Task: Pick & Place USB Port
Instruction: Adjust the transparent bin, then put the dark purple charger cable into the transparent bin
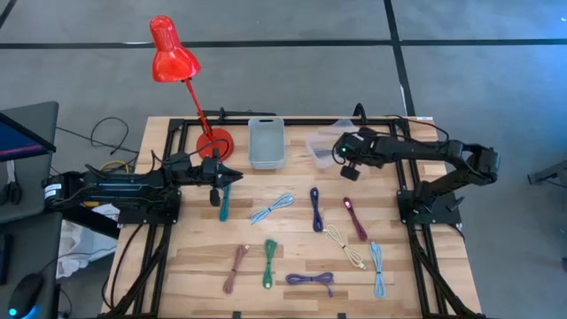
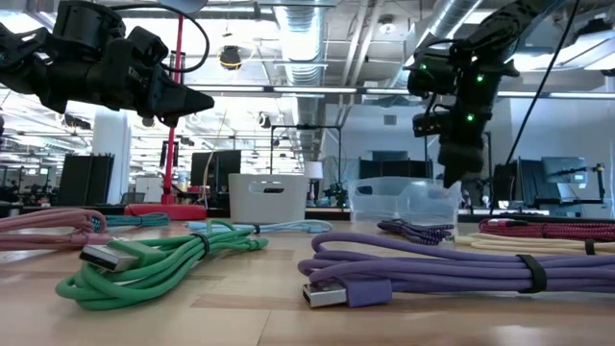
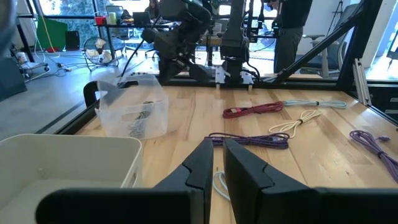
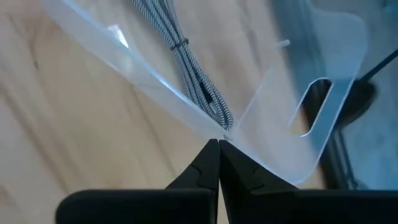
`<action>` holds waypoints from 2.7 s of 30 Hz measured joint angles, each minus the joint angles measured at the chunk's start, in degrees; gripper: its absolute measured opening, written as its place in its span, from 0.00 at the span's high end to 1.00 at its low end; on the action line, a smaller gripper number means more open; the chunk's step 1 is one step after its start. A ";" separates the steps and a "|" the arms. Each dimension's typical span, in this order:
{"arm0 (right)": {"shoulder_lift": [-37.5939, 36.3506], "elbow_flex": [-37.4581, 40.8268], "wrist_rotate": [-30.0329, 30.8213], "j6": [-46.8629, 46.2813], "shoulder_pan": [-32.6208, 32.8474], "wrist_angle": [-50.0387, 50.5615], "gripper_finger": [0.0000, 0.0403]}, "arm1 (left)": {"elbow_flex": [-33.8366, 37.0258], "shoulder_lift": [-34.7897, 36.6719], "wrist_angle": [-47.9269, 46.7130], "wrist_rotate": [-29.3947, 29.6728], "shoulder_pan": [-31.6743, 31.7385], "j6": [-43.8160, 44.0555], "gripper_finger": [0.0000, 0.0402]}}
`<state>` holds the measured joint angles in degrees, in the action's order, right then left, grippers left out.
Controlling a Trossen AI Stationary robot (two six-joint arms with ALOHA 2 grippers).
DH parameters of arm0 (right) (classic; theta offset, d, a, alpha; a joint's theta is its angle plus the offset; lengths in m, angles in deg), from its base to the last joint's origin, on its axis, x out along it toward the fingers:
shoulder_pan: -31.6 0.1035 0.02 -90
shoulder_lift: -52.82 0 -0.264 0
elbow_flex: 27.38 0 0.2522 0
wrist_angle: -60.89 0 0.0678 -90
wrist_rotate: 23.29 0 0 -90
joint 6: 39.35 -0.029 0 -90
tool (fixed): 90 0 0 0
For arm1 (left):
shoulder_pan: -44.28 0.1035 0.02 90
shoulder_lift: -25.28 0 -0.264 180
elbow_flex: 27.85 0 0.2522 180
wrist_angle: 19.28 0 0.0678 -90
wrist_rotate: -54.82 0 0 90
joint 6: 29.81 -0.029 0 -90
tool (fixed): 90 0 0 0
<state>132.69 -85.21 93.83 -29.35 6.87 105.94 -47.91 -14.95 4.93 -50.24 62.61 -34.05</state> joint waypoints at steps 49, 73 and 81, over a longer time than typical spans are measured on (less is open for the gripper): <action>-0.43 0.04 -29.73 -29.87 19.18 -11.11 0.76 | 0.00 0.00 0.04 0.01 0.00 0.04 0.90; 17.28 -0.33 -30.05 -42.09 21.36 -24.33 0.59 | 0.00 0.02 0.24 0.02 0.02 0.04 0.90; 19.05 -0.33 -29.92 -41.60 21.34 -24.89 0.80 | 0.00 0.02 0.26 0.02 0.02 0.04 0.90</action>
<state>151.74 -85.54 63.91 -70.96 28.20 81.05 -47.91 -14.93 5.20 -50.23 62.63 -34.01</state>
